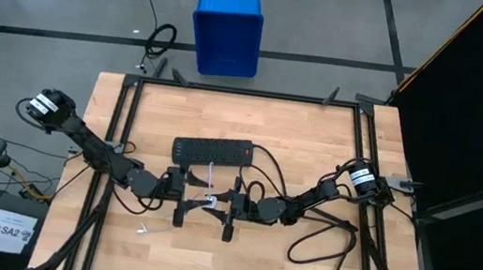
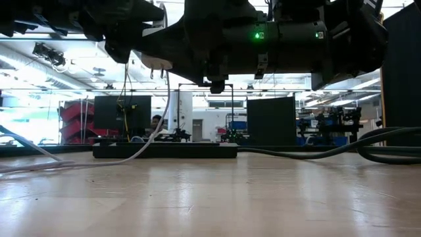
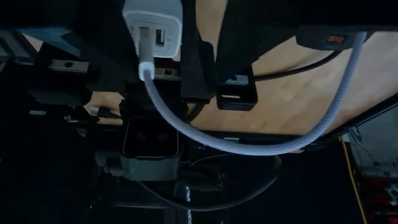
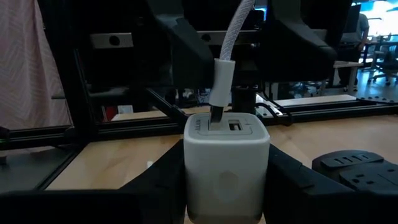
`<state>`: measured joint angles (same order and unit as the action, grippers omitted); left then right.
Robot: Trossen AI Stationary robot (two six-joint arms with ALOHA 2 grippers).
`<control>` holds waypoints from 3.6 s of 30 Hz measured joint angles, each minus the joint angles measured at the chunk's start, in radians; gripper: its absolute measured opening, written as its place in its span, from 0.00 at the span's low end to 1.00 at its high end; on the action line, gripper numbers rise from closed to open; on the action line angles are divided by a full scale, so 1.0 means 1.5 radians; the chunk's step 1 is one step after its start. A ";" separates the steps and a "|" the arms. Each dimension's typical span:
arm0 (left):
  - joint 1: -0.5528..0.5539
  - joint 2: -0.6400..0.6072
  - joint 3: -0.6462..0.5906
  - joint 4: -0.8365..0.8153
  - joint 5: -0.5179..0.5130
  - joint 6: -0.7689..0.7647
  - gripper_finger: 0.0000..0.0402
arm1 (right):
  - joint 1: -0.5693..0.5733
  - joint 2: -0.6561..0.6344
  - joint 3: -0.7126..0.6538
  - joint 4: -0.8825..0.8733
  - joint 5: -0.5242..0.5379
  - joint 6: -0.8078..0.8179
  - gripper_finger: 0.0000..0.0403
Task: Insert USB
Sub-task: Insert the charger cable into the charger adapter
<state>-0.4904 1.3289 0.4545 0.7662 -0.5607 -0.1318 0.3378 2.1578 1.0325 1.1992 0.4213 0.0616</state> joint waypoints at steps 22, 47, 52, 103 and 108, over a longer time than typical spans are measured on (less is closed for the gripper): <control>0.000 0.000 0.002 -0.016 0.069 0.038 0.01 | 0.000 0.003 -0.001 0.017 0.002 0.011 0.29; 0.019 -0.002 0.002 -0.073 0.119 0.010 0.00 | -0.029 0.005 -0.003 0.032 -0.075 0.116 0.29; 0.023 -0.002 0.002 -0.076 0.129 0.007 0.00 | -0.033 0.005 -0.003 0.035 -0.092 0.122 0.29; 0.021 0.002 -0.001 -0.062 0.134 0.038 0.00 | -0.031 -0.002 0.002 -0.166 -0.190 0.049 0.29; 0.017 0.002 -0.001 0.016 0.249 0.076 0.00 | -0.040 -0.002 0.001 -0.071 -0.394 0.064 0.29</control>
<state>-0.4647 1.3312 0.4534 0.7903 -0.1877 -0.0179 0.2771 2.1555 1.0340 1.0930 -0.1704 0.1575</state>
